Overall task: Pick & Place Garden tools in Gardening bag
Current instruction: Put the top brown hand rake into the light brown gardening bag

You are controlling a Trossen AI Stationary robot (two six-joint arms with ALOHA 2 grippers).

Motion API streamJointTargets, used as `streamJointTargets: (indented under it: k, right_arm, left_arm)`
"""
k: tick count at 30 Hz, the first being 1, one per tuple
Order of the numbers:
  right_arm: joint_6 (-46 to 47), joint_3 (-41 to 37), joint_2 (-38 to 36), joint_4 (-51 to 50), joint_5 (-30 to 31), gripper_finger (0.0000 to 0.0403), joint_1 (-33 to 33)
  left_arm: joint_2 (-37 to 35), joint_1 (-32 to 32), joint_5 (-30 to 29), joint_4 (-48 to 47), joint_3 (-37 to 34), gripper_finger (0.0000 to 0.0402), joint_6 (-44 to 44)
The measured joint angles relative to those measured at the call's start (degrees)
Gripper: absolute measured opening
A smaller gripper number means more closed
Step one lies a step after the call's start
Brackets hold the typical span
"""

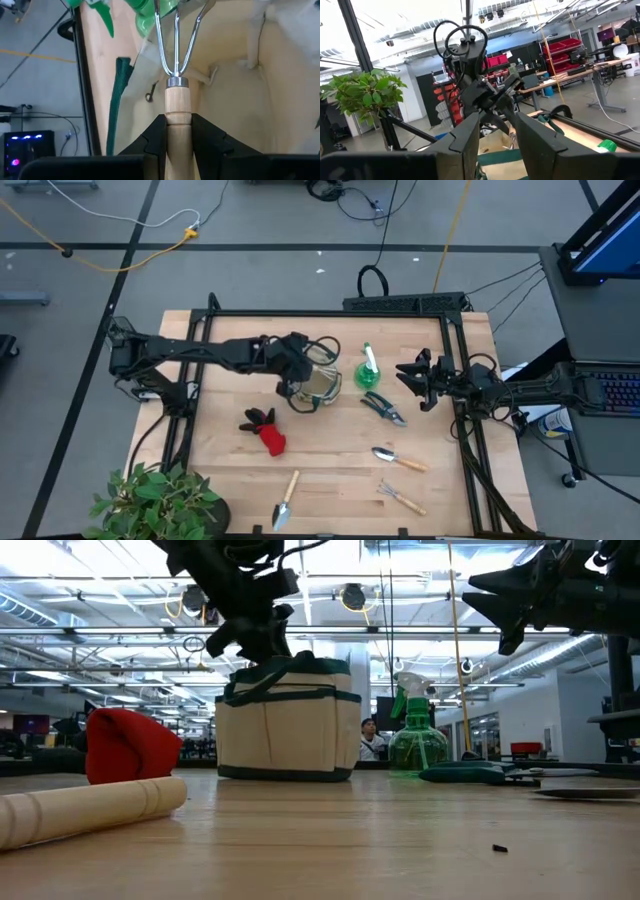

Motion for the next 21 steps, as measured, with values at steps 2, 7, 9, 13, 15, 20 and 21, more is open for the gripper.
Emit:
streamJointTargets:
  k: [2,7,9,13,15,20,21]
  right_arm:
    - [-0.17,0.00,0.06,-0.01,0.02,0.0118,0.00]
    - [-0.42,0.00,0.06,0.34,0.04,0.0118,0.00]
    - [-0.74,0.00,0.08,0.32,0.04,0.0118,0.00]
    - [-1.68,0.00,0.10,0.32,0.04,0.0118,0.00]
    - [-1.70,0.02,0.17,-0.10,0.04,0.0118,-0.02]
    - [-1.70,0.00,0.57,-0.53,0.03,0.0118,-0.02]
    - [-1.70,0.00,0.76,-0.33,0.04,0.0118,-0.01]
  left_arm:
    - [0.00,0.65,0.15,-3.51,0.06,0.0069,-0.02]
    - [0.72,2.05,4.13,-10.26,0.06,0.0069,-1.11]
    - [1.18,2.13,5.43,-10.20,0.06,0.0069,-1.00]
    - [2.45,2.03,11.36,-4.86,0.14,0.0069,0.59]
    - [3.95,1.99,13.52,-3.15,0.06,0.0069,0.45]
    - [7.64,2.32,12.38,-1.76,0.08,0.0086,-5.30]
    - [8.13,2.45,12.01,-1.68,0.08,0.0096,-6.62]
